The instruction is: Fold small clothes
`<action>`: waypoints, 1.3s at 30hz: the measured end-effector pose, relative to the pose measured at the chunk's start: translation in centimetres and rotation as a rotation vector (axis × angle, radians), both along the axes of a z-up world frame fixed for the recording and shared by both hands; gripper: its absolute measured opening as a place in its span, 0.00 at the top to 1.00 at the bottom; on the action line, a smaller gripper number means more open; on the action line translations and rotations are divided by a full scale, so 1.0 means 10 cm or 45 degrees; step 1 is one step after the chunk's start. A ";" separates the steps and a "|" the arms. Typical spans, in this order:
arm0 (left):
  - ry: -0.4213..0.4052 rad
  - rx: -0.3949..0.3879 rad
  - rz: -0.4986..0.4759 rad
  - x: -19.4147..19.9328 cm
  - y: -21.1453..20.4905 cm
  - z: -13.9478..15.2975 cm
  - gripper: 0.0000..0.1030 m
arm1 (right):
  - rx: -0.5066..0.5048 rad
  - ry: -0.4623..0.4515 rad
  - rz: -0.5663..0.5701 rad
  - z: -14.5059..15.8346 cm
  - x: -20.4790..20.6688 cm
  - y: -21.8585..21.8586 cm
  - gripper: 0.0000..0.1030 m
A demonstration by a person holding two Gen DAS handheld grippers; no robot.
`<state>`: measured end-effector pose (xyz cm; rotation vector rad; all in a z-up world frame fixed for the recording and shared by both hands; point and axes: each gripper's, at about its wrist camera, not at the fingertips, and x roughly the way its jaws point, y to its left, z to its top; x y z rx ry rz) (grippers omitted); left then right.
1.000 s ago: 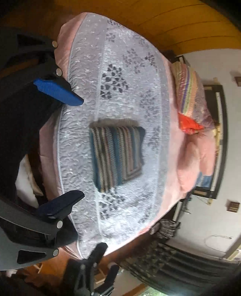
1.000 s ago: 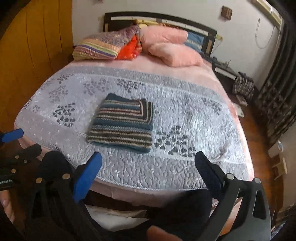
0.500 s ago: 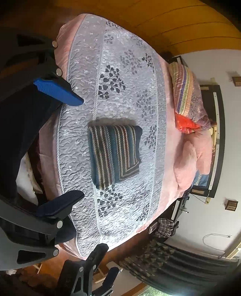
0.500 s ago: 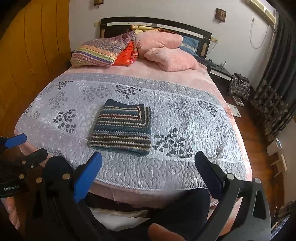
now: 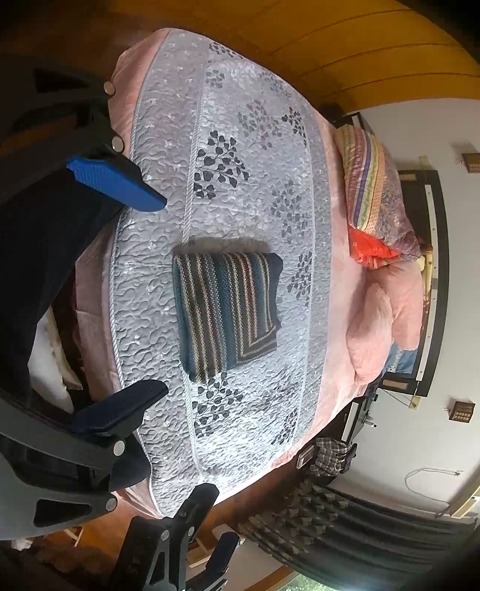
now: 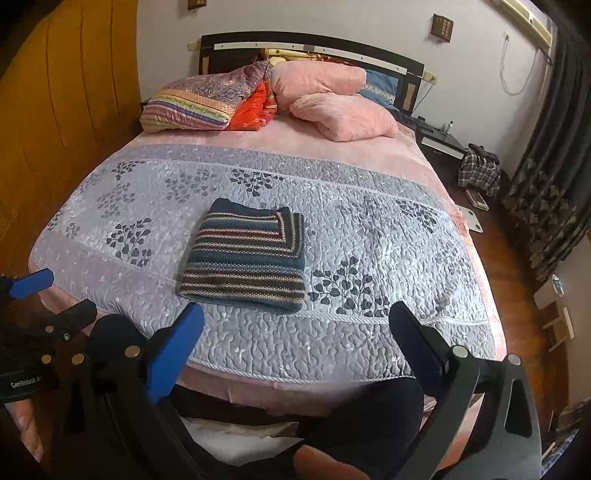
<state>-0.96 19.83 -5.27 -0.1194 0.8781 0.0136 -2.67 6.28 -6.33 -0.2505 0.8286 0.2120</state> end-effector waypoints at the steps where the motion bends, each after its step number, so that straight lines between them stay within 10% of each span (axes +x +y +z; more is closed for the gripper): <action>1: 0.001 -0.002 -0.002 0.01 0.01 0.00 0.10 | -0.002 0.000 -0.001 0.00 0.00 0.00 0.03; 39: 0.010 -0.002 0.008 0.08 0.07 -0.03 0.10 | 0.006 0.003 -0.004 -0.05 0.07 0.10 0.03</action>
